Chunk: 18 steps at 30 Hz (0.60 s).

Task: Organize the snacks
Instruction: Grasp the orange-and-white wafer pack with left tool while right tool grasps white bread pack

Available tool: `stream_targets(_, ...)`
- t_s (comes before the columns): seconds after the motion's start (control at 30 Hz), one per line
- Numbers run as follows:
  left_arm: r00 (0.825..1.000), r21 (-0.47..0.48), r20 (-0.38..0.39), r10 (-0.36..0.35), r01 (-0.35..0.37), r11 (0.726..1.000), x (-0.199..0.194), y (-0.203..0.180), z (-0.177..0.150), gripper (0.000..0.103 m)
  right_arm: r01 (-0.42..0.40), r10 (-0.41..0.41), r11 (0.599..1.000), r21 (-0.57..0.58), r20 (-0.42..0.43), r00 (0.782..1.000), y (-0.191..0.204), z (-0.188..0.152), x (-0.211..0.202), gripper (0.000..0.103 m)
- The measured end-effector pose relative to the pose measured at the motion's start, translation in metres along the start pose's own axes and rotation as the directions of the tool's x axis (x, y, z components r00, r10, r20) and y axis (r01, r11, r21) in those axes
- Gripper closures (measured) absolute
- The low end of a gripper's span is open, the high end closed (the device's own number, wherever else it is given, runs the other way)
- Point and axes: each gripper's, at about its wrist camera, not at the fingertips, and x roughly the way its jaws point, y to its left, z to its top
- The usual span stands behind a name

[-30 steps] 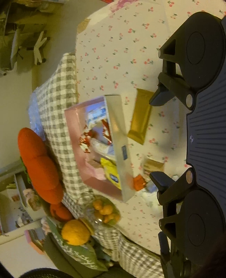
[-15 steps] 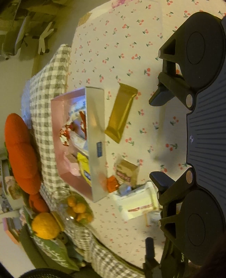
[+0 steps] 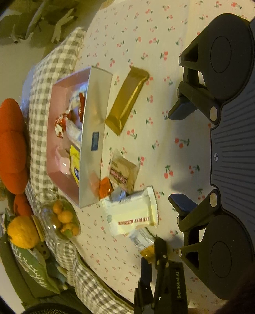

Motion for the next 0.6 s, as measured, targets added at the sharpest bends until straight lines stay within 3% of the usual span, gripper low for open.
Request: stream_targets(0.6, 0.998, -0.08, -0.02, 0.059, -0.06, 0.995, -0.003, 0.033, -0.001, 0.058, -0.047, 0.047, 0.998, -0.031, -0.006, 0.999, 0.042, 0.013, 0.025, 0.017)
